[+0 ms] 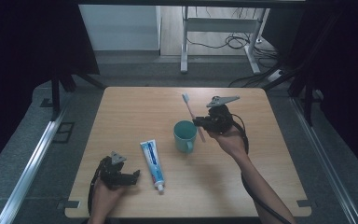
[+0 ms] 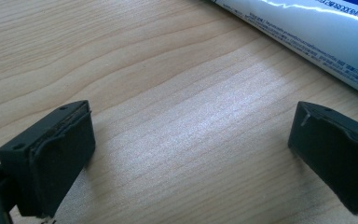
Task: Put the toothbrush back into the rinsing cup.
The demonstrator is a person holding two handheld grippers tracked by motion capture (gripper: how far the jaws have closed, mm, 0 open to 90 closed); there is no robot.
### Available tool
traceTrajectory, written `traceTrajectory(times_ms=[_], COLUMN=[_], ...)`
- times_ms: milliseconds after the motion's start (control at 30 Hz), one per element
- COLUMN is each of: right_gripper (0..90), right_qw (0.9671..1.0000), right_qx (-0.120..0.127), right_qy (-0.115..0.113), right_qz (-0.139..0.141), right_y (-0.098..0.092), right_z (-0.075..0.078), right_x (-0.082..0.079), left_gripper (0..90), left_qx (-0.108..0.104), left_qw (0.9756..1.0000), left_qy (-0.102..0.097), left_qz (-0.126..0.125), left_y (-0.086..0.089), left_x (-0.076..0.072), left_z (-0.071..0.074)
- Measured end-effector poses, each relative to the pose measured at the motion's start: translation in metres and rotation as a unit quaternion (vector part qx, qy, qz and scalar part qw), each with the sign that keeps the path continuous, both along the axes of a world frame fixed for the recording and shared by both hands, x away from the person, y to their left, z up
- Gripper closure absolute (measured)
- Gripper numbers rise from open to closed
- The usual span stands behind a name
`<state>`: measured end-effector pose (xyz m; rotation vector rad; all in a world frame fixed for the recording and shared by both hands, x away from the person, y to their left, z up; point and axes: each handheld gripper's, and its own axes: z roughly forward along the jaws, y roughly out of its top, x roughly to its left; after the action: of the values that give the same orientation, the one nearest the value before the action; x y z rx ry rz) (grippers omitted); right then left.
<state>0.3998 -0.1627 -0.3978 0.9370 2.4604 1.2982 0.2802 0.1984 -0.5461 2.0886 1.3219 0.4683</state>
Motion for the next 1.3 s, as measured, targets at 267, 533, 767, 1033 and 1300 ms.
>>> traceTrajectory(times_ms=[267,533,767,1033,1300], right_gripper=[83.5,83.5,83.5,83.5,83.5], right_qw=[0.9999,0.9996,0.9992,0.9992,0.9992], right_qx=[0.009,0.019,0.020,0.021,0.019], right_qy=[-0.010,-0.021,-0.034,-0.034,-0.030], right_qz=[-0.007,-0.008,-0.010,-0.011,-0.014], right_y=[0.007,0.015,0.027,0.037,0.039], right_z=[0.003,0.010,0.011,0.003,-0.009], right_x=[0.005,0.006,0.009,0.012,0.015], left_gripper=[0.5,0.5,0.5,0.5,0.5], left_qx=[0.000,0.000,0.000,0.001,0.000], left_qw=[1.0000,1.0000,1.0000,1.0000,1.0000], left_qy=[0.000,0.000,0.000,0.000,0.000], left_qz=[0.000,0.000,0.000,0.000,0.000], left_y=[0.000,0.000,0.000,0.000,0.000], left_x=[0.000,0.000,0.000,0.000,0.000], left_z=[0.000,0.000,0.000,0.000,0.000])
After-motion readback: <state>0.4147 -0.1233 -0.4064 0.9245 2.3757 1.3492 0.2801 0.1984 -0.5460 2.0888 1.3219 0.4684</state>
